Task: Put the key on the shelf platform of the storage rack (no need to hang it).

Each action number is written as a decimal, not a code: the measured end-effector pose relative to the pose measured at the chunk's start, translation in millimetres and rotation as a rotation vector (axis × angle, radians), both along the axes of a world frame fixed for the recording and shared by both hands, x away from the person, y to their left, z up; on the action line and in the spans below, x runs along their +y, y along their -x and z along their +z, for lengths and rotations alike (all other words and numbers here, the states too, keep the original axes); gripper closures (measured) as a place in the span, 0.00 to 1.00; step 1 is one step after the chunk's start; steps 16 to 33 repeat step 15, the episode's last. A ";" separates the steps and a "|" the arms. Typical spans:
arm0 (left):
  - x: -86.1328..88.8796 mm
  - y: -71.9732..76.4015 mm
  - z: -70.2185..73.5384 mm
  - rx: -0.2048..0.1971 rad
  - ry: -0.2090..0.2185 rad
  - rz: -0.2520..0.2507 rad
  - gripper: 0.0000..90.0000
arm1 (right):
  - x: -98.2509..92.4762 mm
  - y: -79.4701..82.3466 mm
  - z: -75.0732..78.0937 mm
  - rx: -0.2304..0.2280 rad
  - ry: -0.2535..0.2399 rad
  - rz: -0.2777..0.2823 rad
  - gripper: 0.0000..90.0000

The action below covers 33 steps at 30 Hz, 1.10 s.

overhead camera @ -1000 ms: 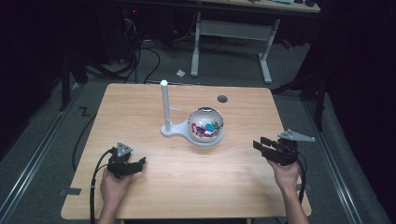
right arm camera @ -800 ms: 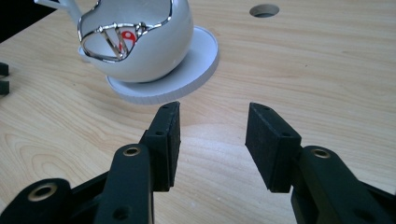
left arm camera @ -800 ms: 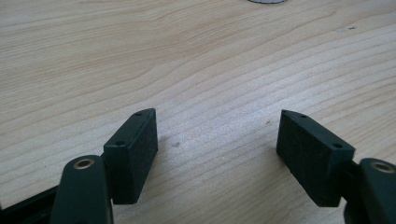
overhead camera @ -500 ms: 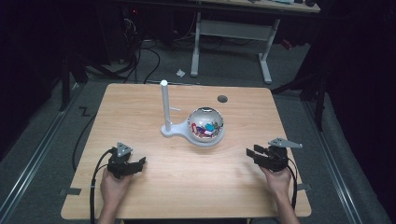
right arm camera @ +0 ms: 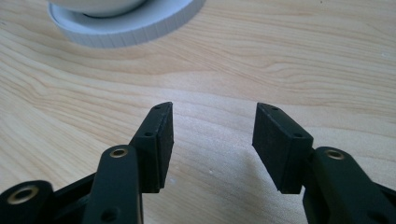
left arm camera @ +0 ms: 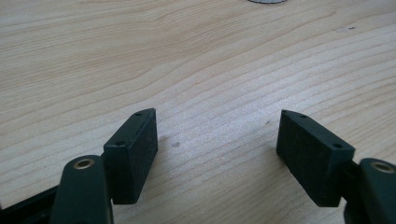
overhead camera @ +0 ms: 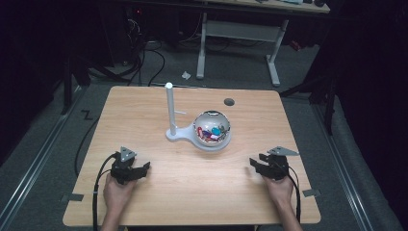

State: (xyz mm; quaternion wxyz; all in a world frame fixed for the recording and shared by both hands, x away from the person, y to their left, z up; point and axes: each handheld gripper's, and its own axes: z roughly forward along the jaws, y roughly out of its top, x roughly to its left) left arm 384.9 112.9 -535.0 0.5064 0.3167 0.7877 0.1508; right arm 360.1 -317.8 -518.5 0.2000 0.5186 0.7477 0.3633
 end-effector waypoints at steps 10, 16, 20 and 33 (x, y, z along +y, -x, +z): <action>-0.1 0.0 0.1 0.001 0.001 0.003 0.33 | 9.3 -1.5 -11.7 -0.010 0.105 -0.014 0.50; 0.0 0.1 0.0 -0.001 -0.001 -0.001 0.33 | 8.8 -1.8 -11.7 -0.006 0.102 -0.015 0.49; 0.0 0.1 0.0 -0.001 -0.001 -0.001 0.33 | 8.8 -1.8 -11.7 -0.006 0.102 -0.015 0.49; 0.0 0.1 0.0 -0.001 -0.001 -0.001 0.33 | 8.8 -1.8 -11.7 -0.006 0.102 -0.015 0.49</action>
